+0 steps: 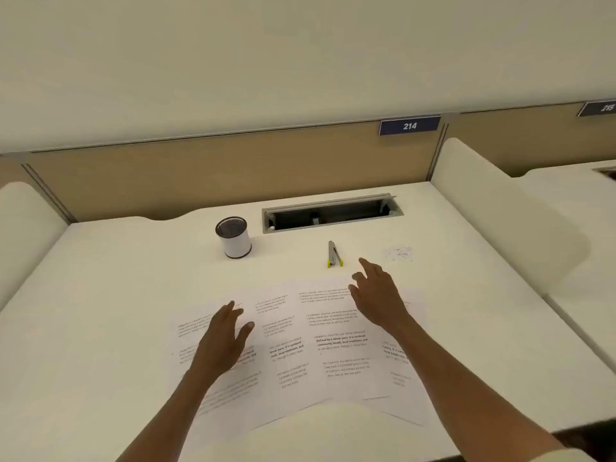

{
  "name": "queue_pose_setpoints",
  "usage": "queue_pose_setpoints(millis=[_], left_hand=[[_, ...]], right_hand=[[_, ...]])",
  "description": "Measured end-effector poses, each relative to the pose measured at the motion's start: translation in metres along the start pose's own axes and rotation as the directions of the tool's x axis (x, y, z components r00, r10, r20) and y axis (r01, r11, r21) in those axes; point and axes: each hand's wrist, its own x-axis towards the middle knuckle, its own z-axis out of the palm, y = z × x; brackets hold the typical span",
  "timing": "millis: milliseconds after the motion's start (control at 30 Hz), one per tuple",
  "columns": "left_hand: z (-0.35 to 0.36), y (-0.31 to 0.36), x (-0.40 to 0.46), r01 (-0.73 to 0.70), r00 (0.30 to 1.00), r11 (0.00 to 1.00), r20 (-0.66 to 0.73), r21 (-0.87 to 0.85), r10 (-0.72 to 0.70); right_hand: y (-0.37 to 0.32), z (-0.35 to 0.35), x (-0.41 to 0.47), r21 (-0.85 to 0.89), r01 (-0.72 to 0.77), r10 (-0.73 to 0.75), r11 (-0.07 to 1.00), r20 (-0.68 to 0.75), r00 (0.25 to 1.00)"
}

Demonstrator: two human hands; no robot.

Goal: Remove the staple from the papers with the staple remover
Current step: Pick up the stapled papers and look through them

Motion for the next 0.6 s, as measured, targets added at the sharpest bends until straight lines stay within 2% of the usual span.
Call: queue_pose_setpoints(millis=[100, 200, 300, 367, 467, 533, 600], left_hand=[[0.01, -0.01, -0.014, 0.022, 0.999, 0.997, 0.029, 0.067, -0.024], [0.023, -0.017, -0.026, 0.026, 0.995, 0.993, 0.088, 0.114, -0.036], [0.033, -0.024, -0.03, 0.028, 0.994, 0.993, 0.099, 0.111, -0.039], [0.039, -0.027, -0.033, 0.048, 0.996, 0.995, 0.073, 0.089, -0.054], [0.04, -0.031, -0.034, 0.092, 0.994, 0.994, -0.066, 0.053, -0.089], [0.038, -0.034, -0.035, 0.187, 0.97, 0.979, -0.172, 0.082, -0.171], [0.038, -0.039, -0.037, 0.324, 0.925, 0.935, -0.253, 0.143, -0.282]], right_hand=[[0.003, 0.018, -0.021, -0.011, -0.005, 0.005, 1.0, 0.042, 0.999], [0.004, 0.034, -0.046, -0.011, -0.025, 0.027, 1.0, 0.151, 0.988], [0.005, 0.039, -0.061, 0.017, -0.032, 0.026, 0.999, 0.272, 0.962], [0.004, 0.037, -0.068, 0.071, -0.081, 0.059, 0.994, 0.273, 0.96], [0.003, 0.035, -0.076, 0.143, -0.296, 0.276, 0.944, 0.144, 0.95], [0.008, 0.033, -0.08, 0.135, -0.507, 0.491, 0.851, 0.136, 0.86], [0.014, 0.032, -0.083, 0.084, -0.678, 0.656, 0.73, 0.193, 0.73]])
